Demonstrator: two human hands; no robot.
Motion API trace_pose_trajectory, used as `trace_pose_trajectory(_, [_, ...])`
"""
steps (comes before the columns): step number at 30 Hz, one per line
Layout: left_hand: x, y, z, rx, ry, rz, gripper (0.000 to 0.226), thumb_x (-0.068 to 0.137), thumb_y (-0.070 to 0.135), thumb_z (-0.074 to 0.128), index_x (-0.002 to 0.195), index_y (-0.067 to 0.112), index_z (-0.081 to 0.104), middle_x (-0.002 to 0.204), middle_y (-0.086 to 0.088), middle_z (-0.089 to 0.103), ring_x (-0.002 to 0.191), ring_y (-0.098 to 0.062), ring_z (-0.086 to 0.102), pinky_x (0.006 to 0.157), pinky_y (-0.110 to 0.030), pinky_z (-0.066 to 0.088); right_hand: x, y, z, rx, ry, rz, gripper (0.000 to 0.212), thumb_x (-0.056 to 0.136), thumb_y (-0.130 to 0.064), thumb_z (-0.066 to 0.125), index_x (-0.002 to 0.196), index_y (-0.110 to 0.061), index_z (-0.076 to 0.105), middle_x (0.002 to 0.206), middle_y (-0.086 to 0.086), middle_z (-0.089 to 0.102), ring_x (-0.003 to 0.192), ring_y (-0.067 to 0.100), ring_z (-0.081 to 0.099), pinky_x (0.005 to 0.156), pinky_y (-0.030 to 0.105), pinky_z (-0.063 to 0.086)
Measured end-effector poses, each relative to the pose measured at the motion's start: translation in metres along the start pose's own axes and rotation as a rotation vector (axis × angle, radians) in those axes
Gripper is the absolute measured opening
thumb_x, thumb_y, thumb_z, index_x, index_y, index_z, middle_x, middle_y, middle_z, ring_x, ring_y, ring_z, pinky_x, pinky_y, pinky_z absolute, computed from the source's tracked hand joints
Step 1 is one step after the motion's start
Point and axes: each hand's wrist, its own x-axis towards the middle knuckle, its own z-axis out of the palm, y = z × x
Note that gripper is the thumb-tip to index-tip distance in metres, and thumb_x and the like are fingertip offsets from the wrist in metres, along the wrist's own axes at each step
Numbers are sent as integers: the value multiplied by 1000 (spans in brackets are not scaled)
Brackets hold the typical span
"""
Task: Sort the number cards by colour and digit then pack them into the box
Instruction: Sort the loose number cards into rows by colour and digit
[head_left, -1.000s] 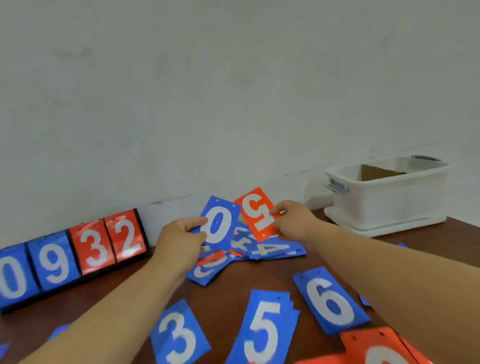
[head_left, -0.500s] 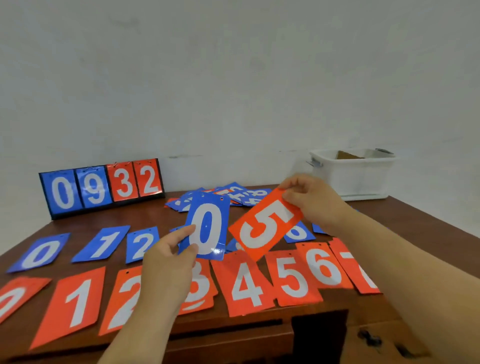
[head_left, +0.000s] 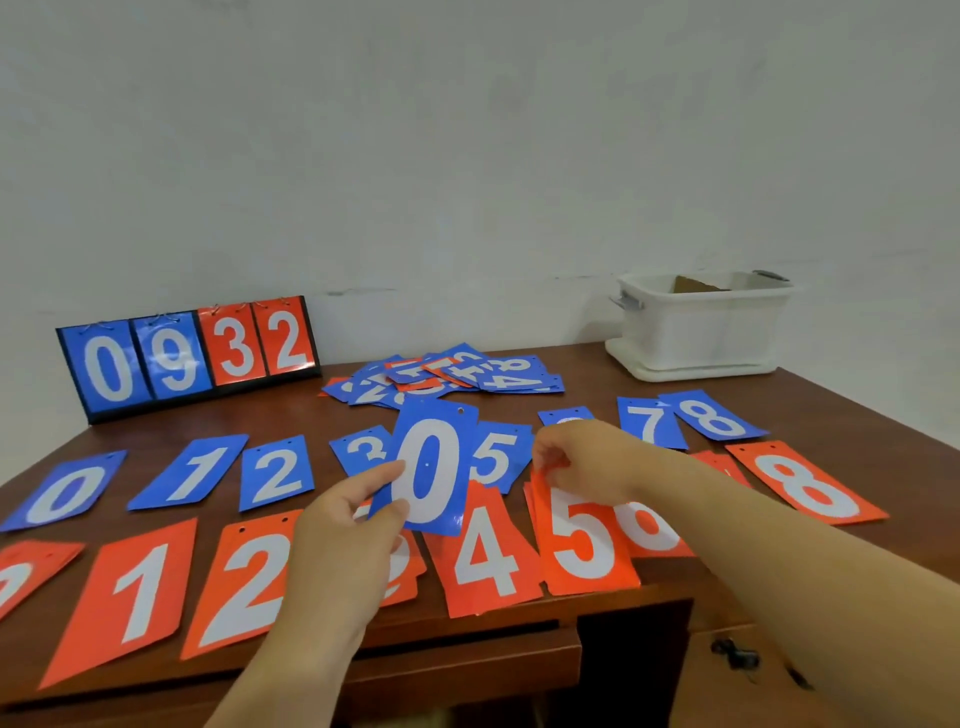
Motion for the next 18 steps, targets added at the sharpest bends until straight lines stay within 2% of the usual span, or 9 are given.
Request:
trace_pose_trajectory(3, [3,-1,-5,83,17,40,37,94,14,68,115,44,71,122,3,66,56,-17,58,50,-28,50,2,-3,6,-44,102,23,16,89,-31,69,103,-34,61,109,-14,60,104,11,58,87,28,49])
trace_pose_trajectory(6, [6,-2,-8,100,28,62,39,94,12,67,120,41,70,109,3,70,55,-18,56,53,-30,51,0,-28,-1,361,309,37,14,89,-29,70,99,-30,60,102,-16,65,97,13,64,79,25,50])
trace_pose_trajectory(8, [6,-2,-10,91,51,57,38,94,11,67,118,40,70,106,8,69,57,-16,58,53,-28,51,0,-57,-3,711,239,22,15,90,-27,68,102,-29,60,95,-12,71,89,14,70,79,31,54])
trace_pose_trajectory(9, [5,-1,-10,79,62,53,38,93,10,67,117,40,71,106,12,68,59,-15,61,52,-26,51,2,-71,-1,777,183,0,19,90,-25,67,107,-29,60,94,-9,73,86,14,72,78,32,55])
trace_pose_trajectory(13, [4,-2,-28,66,94,59,37,92,10,69,111,41,72,111,3,72,62,-17,66,54,-25,54,20,-120,16,818,139,-2,21,89,-14,69,106,-25,66,80,1,65,66,11,68,68,30,58])
trace_pose_trajectory(15, [3,-3,-43,87,104,67,35,92,11,69,114,38,72,106,-9,71,55,-12,61,50,-24,50,31,-135,25,876,138,26,21,86,-7,71,99,-24,69,74,3,59,66,15,67,71,37,62])
trace_pose_trajectory(16, [4,-5,-53,105,112,72,34,92,13,69,115,37,73,101,-9,72,58,-13,63,53,-27,53,38,-144,29,862,133,31,23,84,-7,72,97,-26,70,70,2,58,68,19,67,74,44,62])
trace_pose_trajectory(17, [5,-6,-64,125,123,73,32,91,15,70,115,36,74,98,-9,73,65,-3,44,60,-33,56,45,-155,32,827,127,31,23,83,-8,73,97,-27,70,68,0,58,68,20,65,75,46,62])
trace_pose_trajectory(18, [5,-6,-75,134,146,70,29,91,17,70,112,36,75,100,-10,72,102,-34,60,70,-40,60,51,-167,36,786,123,20,24,83,-9,73,98,-27,70,68,0,57,66,18,62,73,43,61])
